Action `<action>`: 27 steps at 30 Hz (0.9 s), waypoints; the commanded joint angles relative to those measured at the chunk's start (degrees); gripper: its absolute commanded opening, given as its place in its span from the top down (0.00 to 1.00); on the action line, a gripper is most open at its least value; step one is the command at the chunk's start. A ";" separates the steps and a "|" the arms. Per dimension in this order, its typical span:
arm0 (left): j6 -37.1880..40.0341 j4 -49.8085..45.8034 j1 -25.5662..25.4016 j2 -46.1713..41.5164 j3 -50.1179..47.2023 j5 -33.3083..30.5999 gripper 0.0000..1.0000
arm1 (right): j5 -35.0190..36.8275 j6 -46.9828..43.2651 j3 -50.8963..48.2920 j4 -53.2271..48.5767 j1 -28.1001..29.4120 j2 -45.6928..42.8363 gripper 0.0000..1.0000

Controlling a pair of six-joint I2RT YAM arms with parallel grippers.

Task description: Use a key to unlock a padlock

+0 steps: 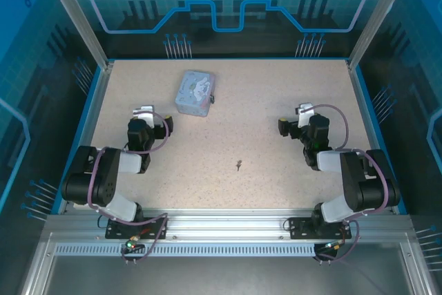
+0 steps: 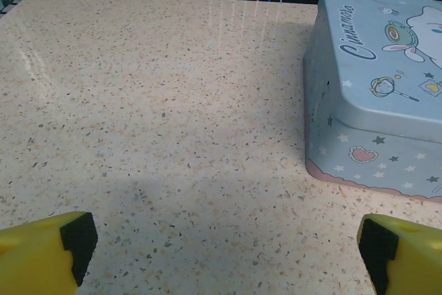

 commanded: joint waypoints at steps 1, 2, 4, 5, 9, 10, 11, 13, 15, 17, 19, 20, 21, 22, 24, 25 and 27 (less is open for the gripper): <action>-0.23 0.12 0.49 0.13 0.81 1.11 0.01 | -0.95 -0.64 0.93 0.00 -0.64 0.42 0.00; -0.27 0.13 0.49 0.14 0.85 1.11 0.01 | -0.94 -0.63 1.00 0.00 -0.64 0.42 0.00; -0.23 0.03 0.49 0.13 0.84 1.11 0.01 | -0.94 -0.68 0.98 0.00 -0.61 0.42 0.00; -0.23 0.00 0.53 0.15 0.86 1.11 0.01 | -0.95 -0.64 0.91 0.00 -0.65 0.42 0.00; -0.32 -0.11 0.50 0.10 0.93 1.28 0.01 | -1.03 -0.70 0.95 -0.01 -0.68 0.42 0.00; -0.30 -0.06 0.60 0.04 0.96 1.39 0.01 | -1.04 -0.66 0.94 0.00 -0.64 0.42 0.00; -0.40 -0.05 0.66 0.04 0.91 1.52 0.01 | -1.03 -0.65 0.96 0.00 -0.69 0.42 0.00; -0.58 -0.06 0.92 0.04 0.94 1.97 0.01 | -1.21 -0.62 0.96 0.00 -0.80 0.42 0.00; -0.56 -0.10 0.93 0.05 0.91 1.97 0.01 | -1.21 -0.62 0.95 0.00 -0.83 0.42 0.00; -0.54 -0.20 0.93 0.04 0.97 1.99 0.01 | -1.55 -0.46 1.04 -0.26 -0.97 0.44 0.00; -0.58 -0.46 0.93 0.04 1.00 1.90 0.01 | -1.70 -0.42 1.04 -0.18 -1.00 0.42 0.00; -0.50 -0.46 0.95 0.04 1.04 1.90 0.01 | -1.65 -0.45 1.04 -0.18 -0.97 0.49 0.00; -0.49 -0.58 0.90 0.04 1.17 1.84 0.01 | -1.73 -0.37 1.04 -0.18 -0.99 0.49 0.00; -0.57 -0.61 0.89 0.05 1.16 1.82 0.01 | -1.72 -0.44 1.05 -0.18 -1.05 0.44 0.00; -0.58 -0.72 0.92 0.13 1.21 1.83 0.01 | -2.04 -0.28 1.04 -0.18 -1.20 0.46 0.00; -0.58 -0.72 0.93 0.14 1.29 1.89 0.01 | -2.33 -0.20 1.04 -0.18 -1.36 0.47 0.00; -0.58 -0.79 0.93 0.17 1.27 1.93 0.01 | -2.93 -0.04 0.96 -0.18 -1.75 0.43 0.00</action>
